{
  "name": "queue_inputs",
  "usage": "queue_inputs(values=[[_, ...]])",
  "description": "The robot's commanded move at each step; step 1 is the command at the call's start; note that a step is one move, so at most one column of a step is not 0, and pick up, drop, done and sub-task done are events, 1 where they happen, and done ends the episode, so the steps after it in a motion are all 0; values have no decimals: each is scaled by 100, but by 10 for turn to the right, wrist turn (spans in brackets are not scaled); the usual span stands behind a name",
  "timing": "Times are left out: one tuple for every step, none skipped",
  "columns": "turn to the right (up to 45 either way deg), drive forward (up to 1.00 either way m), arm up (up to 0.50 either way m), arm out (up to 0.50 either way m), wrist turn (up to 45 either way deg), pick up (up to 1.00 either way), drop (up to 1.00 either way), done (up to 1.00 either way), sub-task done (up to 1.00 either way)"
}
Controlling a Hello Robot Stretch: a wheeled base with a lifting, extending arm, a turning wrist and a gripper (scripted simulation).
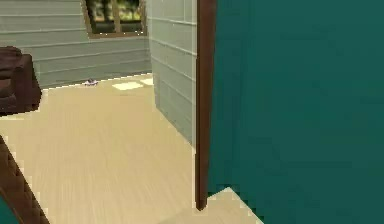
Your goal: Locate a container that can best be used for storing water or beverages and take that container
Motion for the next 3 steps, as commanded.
queue_inputs(values=[[450, 0, 0, 0, 0, 0, 0, 0, 0], [450, 0, 0, 0, 0, 0, 0, 0, 0], [360, 0, 0, 0, 0, 0, 0, 0, 0]])
